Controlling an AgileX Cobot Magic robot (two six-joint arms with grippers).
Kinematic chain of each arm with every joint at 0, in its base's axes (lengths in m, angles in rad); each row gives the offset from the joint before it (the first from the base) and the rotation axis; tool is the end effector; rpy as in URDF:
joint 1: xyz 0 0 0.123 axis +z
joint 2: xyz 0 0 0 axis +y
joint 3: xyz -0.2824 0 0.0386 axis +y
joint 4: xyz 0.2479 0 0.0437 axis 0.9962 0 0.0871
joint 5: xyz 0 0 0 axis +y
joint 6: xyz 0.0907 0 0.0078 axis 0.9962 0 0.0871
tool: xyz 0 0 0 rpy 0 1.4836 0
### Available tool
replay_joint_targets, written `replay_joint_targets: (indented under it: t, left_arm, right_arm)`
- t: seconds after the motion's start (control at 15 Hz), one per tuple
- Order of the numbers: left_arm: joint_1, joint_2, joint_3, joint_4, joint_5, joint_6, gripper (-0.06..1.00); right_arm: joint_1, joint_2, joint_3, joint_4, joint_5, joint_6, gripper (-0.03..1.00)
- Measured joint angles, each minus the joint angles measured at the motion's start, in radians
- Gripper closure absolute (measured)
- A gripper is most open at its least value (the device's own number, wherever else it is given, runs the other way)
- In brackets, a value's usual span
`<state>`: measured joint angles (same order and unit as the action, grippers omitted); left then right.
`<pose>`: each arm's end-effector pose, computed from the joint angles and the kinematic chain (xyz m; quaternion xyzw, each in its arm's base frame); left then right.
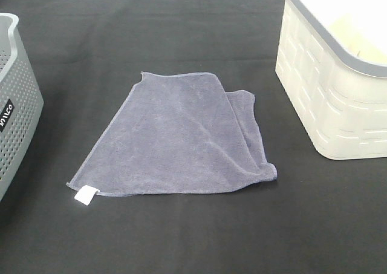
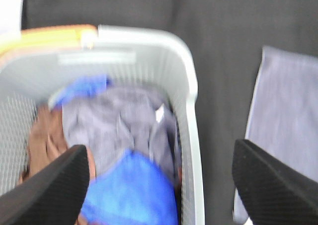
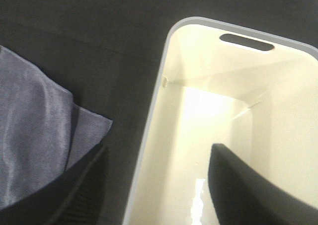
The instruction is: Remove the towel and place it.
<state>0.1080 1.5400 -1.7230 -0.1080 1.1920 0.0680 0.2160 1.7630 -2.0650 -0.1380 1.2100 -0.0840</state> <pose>0.3196 0.0255 0.4224 -0.0219 0.9462 -0.0257 0.3219 0.3709 0.0694 0.4423 -0.1378 0.9180 -0.0447 0.3691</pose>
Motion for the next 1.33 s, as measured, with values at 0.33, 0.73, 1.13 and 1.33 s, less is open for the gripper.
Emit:
replay_joint_targets:
  t: [0.33, 0.73, 1.13, 1.33]
  left_arm:
    - [0.000, -0.088, 0.110, 0.016, 0.019, -0.043, 0.20]
    - [0.000, -0.354, 0.471, 0.064, 0.021, -0.062, 0.20]
    - [0.000, -0.703, 0.789, 0.064, -0.067, -0.082, 0.20]
    - [0.000, -0.825, 0.885, 0.064, -0.093, -0.081, 0.18]
  right_arm:
    - [0.000, -0.110, 0.158, -0.007, 0.005, 0.005, 0.37]
    - [0.000, -0.368, 0.554, 0.000, 0.011, 0.084, 0.37]
    - [0.000, -0.656, 0.994, 0.002, -0.123, 0.182, 0.31]
    - [0.000, -0.804, 1.161, 0.002, -0.152, 0.184, 0.27]
